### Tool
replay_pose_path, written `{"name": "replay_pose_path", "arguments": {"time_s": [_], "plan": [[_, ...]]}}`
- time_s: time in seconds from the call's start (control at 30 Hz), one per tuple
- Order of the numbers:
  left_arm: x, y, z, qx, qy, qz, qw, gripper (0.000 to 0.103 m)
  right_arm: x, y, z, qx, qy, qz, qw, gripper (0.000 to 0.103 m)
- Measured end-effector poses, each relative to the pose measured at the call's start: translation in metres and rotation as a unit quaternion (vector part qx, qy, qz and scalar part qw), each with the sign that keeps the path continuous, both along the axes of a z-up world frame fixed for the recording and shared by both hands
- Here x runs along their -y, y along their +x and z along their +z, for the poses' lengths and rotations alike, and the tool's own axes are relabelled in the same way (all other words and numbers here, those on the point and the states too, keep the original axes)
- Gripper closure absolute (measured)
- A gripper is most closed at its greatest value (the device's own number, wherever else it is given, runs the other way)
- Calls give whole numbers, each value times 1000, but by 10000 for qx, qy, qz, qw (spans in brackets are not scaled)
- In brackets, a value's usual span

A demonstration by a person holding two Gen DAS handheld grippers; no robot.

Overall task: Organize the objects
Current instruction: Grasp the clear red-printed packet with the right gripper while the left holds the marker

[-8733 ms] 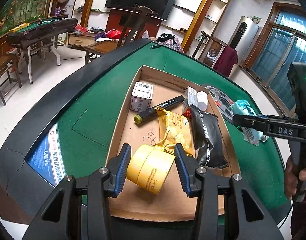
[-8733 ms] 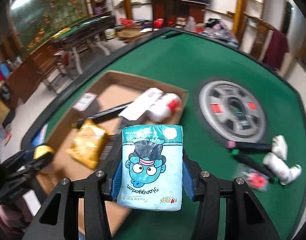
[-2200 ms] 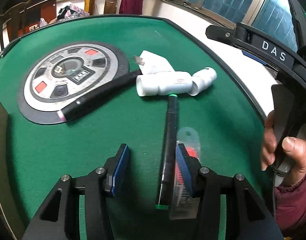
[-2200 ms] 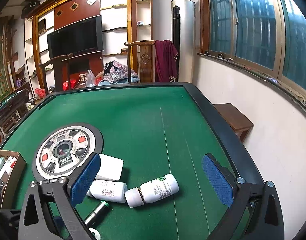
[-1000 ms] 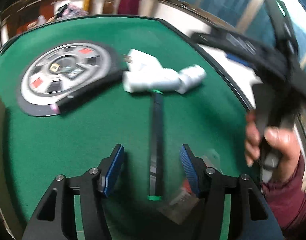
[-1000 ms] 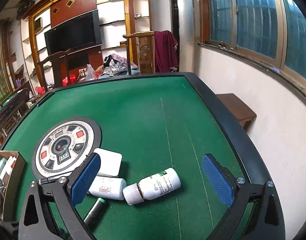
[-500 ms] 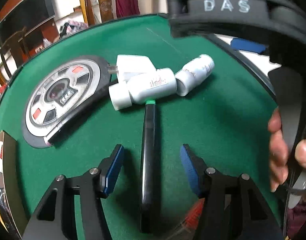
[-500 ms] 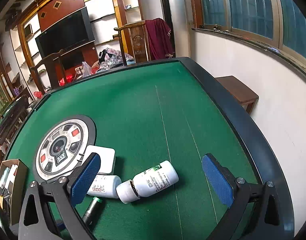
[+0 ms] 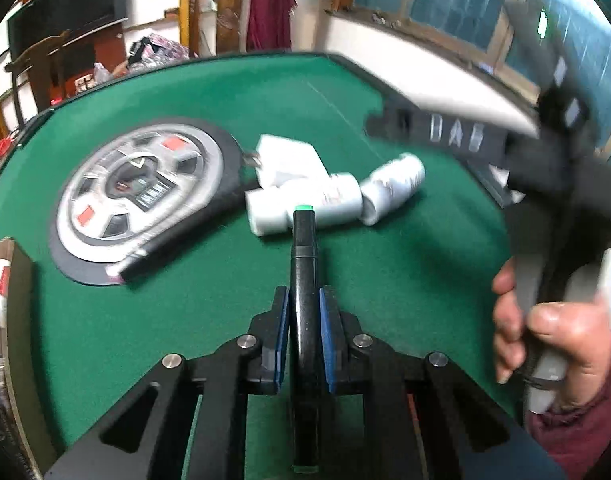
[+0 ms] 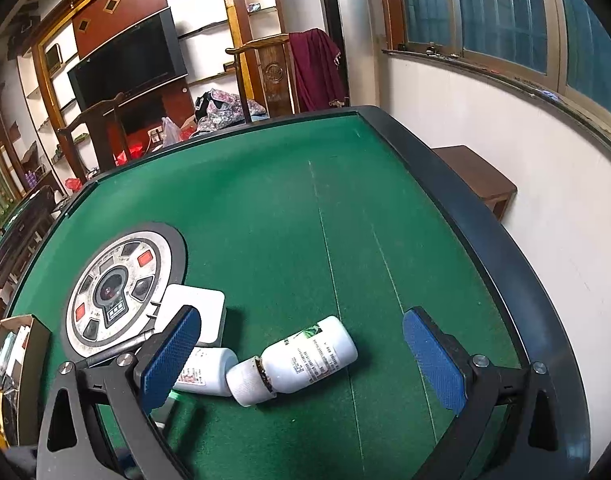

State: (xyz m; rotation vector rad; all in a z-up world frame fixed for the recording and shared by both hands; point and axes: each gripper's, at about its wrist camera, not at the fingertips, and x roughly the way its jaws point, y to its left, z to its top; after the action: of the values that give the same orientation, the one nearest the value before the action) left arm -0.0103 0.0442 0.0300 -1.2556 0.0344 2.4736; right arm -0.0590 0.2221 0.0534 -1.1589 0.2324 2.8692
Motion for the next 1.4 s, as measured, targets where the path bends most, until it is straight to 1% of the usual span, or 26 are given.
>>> {"name": "replay_pose_path", "arguments": {"time_s": [0.17, 0.27, 0.37, 0.43, 0.53, 0.63, 0.67, 0.77, 0.8, 0.87, 0.97, 1.07, 1.17, 1.23, 1.3, 1.33, 1.4], "plan": [[31, 25, 36, -320, 203, 223, 9990, 89, -6, -3, -5, 85, -80, -37, 9999, 0], [49, 40, 54, -467, 174, 398, 9980, 89, -7, -2, -6, 56, -92, -31, 9999, 0], [69, 53, 59, -418, 277, 622, 9968, 89, -6, 0, -5, -68, -46, -34, 10000, 0], [81, 61, 61, -427, 292, 785, 9956, 89, -5, 2, -4, -185, 5, -52, 9998, 0], [92, 75, 60, -514, 243, 857, 9947, 89, -4, 7, -4, -369, 154, -147, 9991, 0], [107, 90, 56, -520, 416, 917, 9936, 89, 0, 14, -4, -412, 263, -112, 9987, 0], [110, 94, 55, -511, 478, 921, 9933, 89, -1, 17, -2, -363, 270, -123, 9989, 0], [120, 108, 47, -438, 696, 898, 9926, 89, -11, 37, 2, -270, -129, -36, 9995, 0], [122, 113, 44, -401, 782, 898, 9921, 89, -15, 46, 3, -231, -179, -40, 9996, 0], [127, 122, 37, -356, 968, 871, 9908, 89, -21, 60, 1, -61, -166, -71, 9998, 0], [134, 134, 31, -349, 1126, 876, 9892, 89, -24, 78, -6, 316, -414, 91, 9986, 0], [141, 144, 26, -356, 1290, 927, 9867, 89, -3, 94, -9, 545, -462, 460, 9964, 0], [148, 152, 22, -341, 1390, 967, 9850, 89, 35, 105, -15, 712, -512, 1015, 9910, 0], [151, 157, 22, -371, 1386, 959, 9850, 89, 57, 110, -23, 791, -424, 1204, 9887, 1], [155, 162, 23, -420, 1382, 1002, 9844, 89, 77, 113, -30, 832, -214, 1313, 9876, 2], [158, 163, 22, -414, 1432, 1022, 9835, 89, 85, 115, -33, 858, -52, 1300, 9878, 4], [163, 165, 21, -387, 1509, 1060, 9821, 89, 96, 116, -39, 958, 227, 1194, 9879, 14]]}}
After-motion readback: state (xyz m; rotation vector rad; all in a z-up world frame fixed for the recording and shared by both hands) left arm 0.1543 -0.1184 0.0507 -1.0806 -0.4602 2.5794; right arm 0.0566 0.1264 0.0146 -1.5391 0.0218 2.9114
